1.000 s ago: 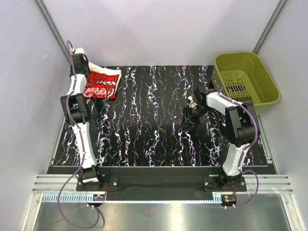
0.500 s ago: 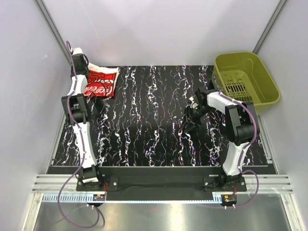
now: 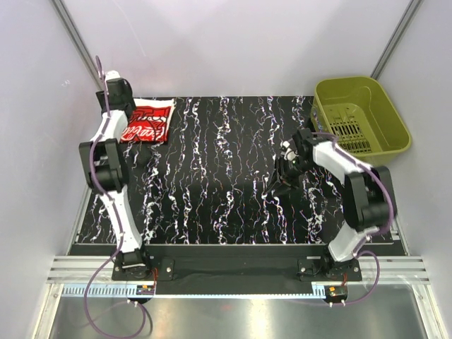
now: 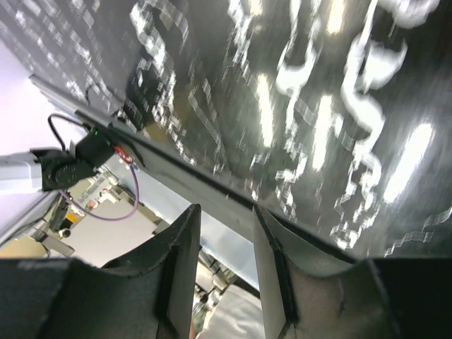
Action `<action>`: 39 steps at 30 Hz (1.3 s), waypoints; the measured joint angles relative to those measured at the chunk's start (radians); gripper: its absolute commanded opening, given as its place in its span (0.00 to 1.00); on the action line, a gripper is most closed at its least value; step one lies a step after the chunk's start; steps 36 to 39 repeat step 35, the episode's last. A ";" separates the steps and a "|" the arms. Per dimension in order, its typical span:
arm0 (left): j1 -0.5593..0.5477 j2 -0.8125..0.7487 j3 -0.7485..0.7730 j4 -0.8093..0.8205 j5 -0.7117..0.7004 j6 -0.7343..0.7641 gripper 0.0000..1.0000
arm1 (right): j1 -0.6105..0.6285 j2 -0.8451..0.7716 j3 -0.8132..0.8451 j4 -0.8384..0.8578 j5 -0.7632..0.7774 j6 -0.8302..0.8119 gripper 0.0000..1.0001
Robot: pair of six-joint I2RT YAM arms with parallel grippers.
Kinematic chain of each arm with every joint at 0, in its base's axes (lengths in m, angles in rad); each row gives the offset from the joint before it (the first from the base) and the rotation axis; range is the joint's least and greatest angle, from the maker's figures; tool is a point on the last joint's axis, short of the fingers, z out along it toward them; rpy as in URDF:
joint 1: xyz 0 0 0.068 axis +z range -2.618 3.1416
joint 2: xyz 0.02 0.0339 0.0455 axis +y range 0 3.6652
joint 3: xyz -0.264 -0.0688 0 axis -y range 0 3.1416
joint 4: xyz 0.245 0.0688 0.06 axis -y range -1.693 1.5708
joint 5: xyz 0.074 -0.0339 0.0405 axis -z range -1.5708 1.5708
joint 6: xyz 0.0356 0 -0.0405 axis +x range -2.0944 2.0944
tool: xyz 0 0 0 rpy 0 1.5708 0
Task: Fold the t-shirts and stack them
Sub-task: Neatly place the folded tshirt to the corner, then reset both grippers
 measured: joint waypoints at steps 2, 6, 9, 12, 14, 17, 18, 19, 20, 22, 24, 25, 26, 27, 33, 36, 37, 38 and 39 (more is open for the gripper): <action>-0.033 -0.130 -0.094 -0.007 -0.009 -0.016 0.77 | 0.000 -0.103 -0.047 0.003 0.004 0.013 0.45; -0.163 -0.415 -0.280 -0.013 0.007 -0.069 0.98 | -0.002 -0.362 -0.150 0.019 0.029 0.048 0.47; -0.300 -0.629 -0.414 -0.033 0.055 -0.138 0.99 | -0.003 -0.575 -0.248 0.029 0.053 0.091 0.52; -0.454 -0.845 -0.606 -0.045 0.117 -0.208 0.99 | -0.006 -0.808 -0.361 0.035 0.073 0.163 0.61; -0.529 -0.975 -0.737 -0.066 0.159 -0.252 0.99 | -0.008 -0.946 -0.427 0.042 0.092 0.220 0.63; -0.578 -1.197 -0.951 -0.131 0.241 -0.323 0.99 | -0.008 -1.085 -0.492 0.057 0.116 0.295 0.67; -0.578 -1.273 -1.005 -0.174 0.264 -0.344 0.99 | -0.008 -1.123 -0.510 0.069 0.120 0.323 0.68; -0.575 -1.355 -1.061 -0.215 0.294 -0.365 0.99 | -0.008 -1.158 -0.538 0.094 0.128 0.358 0.70; -0.572 -1.412 -1.096 -0.238 0.316 -0.381 0.99 | -0.008 -1.184 -0.568 0.119 0.134 0.391 0.70; -0.570 -1.578 -1.192 -0.275 0.386 -0.431 0.99 | -0.008 -1.245 -0.649 0.166 0.138 0.455 0.72; -0.570 -1.767 -1.290 -0.327 0.453 -0.494 0.99 | -0.008 -1.317 -0.725 0.197 0.138 0.517 0.72; -0.571 -1.873 -1.341 -0.339 0.478 -0.529 0.99 | -0.008 -1.362 -0.768 0.213 0.137 0.553 0.73; -0.571 -1.980 -1.386 -0.369 0.504 -0.568 0.99 | -0.008 -1.412 -0.809 0.231 0.138 0.586 0.73; -0.571 -2.096 -1.423 -0.393 0.526 -0.610 0.99 | -0.008 -1.472 -0.846 0.242 0.135 0.628 0.74; -0.570 -2.268 -1.523 -0.489 0.666 -0.787 0.99 | -0.008 -1.703 -0.982 0.279 0.124 0.808 0.73; -0.570 -2.268 -1.542 -0.496 0.719 -0.821 0.99 | -0.009 -1.721 -1.011 0.297 0.103 0.840 0.78; -0.570 -2.268 -1.542 -0.496 0.719 -0.821 0.99 | -0.009 -1.721 -1.011 0.297 0.103 0.840 0.78; -0.570 -2.268 -1.542 -0.496 0.719 -0.821 0.99 | -0.009 -1.721 -1.011 0.297 0.103 0.840 0.78; -0.570 -2.268 -1.542 -0.496 0.719 -0.821 0.99 | -0.009 -1.721 -1.011 0.297 0.103 0.840 0.78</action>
